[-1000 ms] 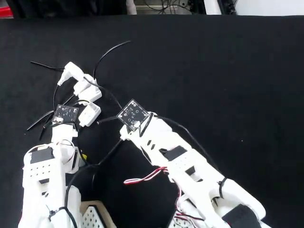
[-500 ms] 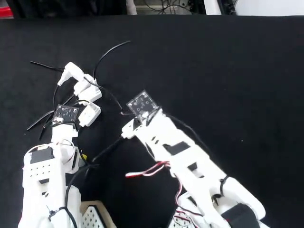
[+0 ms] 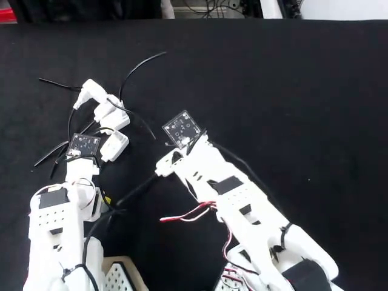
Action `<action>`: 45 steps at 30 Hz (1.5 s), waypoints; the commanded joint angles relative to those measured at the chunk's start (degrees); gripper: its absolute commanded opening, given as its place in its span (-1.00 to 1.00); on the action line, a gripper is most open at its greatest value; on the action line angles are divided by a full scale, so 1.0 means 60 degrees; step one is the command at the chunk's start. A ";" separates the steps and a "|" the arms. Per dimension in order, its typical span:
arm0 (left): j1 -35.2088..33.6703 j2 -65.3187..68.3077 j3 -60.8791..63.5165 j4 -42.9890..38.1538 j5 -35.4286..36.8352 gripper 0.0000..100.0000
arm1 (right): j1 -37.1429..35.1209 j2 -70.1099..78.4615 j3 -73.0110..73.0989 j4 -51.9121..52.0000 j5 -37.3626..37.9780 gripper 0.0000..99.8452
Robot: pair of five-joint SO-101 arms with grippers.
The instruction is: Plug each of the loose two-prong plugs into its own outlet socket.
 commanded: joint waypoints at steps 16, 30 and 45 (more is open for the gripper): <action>-0.0125 -0.0161 0.0051 -0.0381 -0.0044 -0.51 | -0.0674 -0.5267 -0.2615 0.8029 0.0322 -0.45; -0.0051 -0.0161 0.0154 -0.0542 0.0015 -0.85 | 0.0044 -1.3634 0.1560 0.8337 0.0396 -0.93; 0.0681 -0.2139 0.1121 -0.0469 0.0029 -0.94 | 0.1890 -1.3223 0.4066 0.6300 0.0381 -0.93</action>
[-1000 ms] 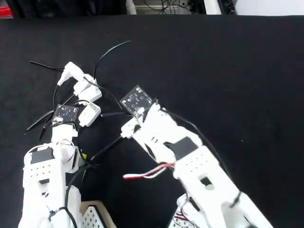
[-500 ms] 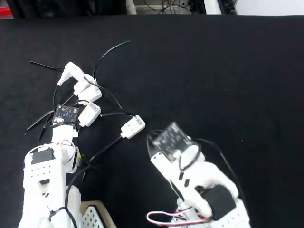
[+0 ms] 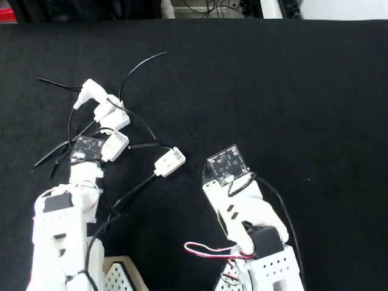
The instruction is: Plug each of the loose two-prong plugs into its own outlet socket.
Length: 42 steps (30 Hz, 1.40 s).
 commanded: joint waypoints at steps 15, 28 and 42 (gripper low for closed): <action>0.0330 -0.6901 0.2088 0.1729 0.0498 -0.94 | 0.0234 -0.0886 -0.0022 0.2974 0.0015 -0.92; 0.0256 -0.6901 0.2088 0.1905 0.0498 -0.94 | 0.0557 -0.0886 -0.0022 0.4147 -0.0015 -0.93; 0.0227 -0.6901 0.2088 0.1905 0.0498 -0.94 | 0.0557 -0.0886 -0.0022 0.4147 -0.0015 -0.93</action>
